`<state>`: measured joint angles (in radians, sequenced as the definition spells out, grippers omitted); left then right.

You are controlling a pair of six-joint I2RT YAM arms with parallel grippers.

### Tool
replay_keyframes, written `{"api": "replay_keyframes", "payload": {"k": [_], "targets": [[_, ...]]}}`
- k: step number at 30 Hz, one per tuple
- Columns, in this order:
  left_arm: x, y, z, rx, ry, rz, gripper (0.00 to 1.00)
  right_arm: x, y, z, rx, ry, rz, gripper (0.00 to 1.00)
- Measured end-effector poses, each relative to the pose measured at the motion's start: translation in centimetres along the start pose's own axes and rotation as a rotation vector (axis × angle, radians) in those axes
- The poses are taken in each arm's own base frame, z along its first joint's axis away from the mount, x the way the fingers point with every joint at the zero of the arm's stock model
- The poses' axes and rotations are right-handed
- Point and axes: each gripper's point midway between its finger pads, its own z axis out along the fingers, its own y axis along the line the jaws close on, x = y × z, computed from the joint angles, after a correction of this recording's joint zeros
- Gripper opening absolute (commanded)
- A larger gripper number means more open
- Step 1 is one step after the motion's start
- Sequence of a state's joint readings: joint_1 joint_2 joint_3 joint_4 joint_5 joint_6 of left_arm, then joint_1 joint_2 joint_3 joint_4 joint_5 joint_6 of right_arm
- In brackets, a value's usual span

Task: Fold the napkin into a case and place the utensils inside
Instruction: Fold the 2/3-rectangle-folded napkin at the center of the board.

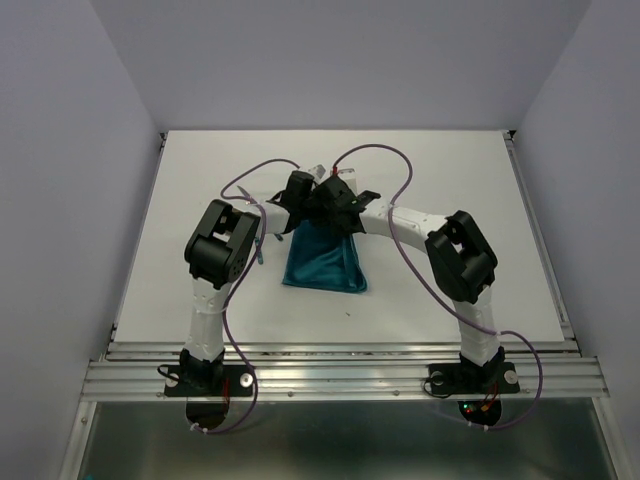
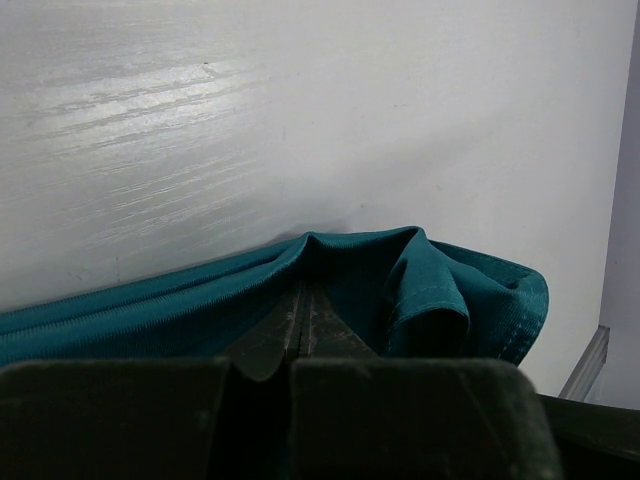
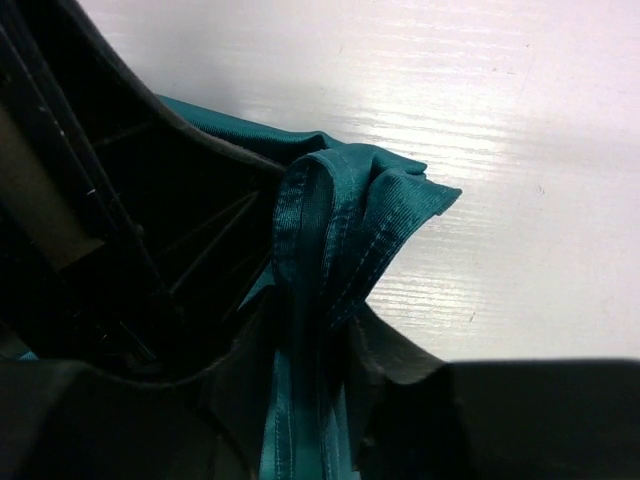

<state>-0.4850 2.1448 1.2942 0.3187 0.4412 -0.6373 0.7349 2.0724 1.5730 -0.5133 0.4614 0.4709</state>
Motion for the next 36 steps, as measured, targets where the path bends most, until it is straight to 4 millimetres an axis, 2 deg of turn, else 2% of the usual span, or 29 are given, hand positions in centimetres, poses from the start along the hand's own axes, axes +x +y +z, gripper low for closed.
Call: {"api": "replay_keyframes", "payload": {"k": [3,9,13,16,17,20,31,36], "targets": [[0.0,0.0,-0.1,-0.001,-0.011,-0.004,0.0,-0.2,-0.1,0.0,0.013,-0.01,0.01,0.31],[0.8,0.2,-0.9,-0.013,-0.031,-0.044,0.0,-0.2,-0.2,-0.1,0.031,-0.02,0.026,0.38],[1.4,0.4,-1.6,-0.019,-0.044,-0.079,0.0,-0.3,-0.4,0.0,0.044,-0.027,0.042,0.39],[1.6,0.5,-1.8,-0.024,-0.049,-0.094,0.0,-0.5,-0.6,0.0,0.059,-0.035,0.051,0.31],[1.5,0.5,-1.9,-0.026,-0.051,-0.098,0.0,-0.5,-0.7,0.0,0.063,-0.038,0.054,0.23],[1.6,0.5,-1.9,-0.027,-0.051,-0.107,0.0,-0.7,-0.8,0.0,0.069,-0.044,0.064,0.14],[1.5,0.5,-1.9,-0.03,-0.052,-0.117,0.0,-0.8,-0.4,0.2,0.063,-0.043,0.073,0.08],[1.6,0.6,-2.1,-0.042,-0.051,-0.119,0.0,-0.1,-0.1,0.9,0.062,-0.024,0.069,0.07]]}}
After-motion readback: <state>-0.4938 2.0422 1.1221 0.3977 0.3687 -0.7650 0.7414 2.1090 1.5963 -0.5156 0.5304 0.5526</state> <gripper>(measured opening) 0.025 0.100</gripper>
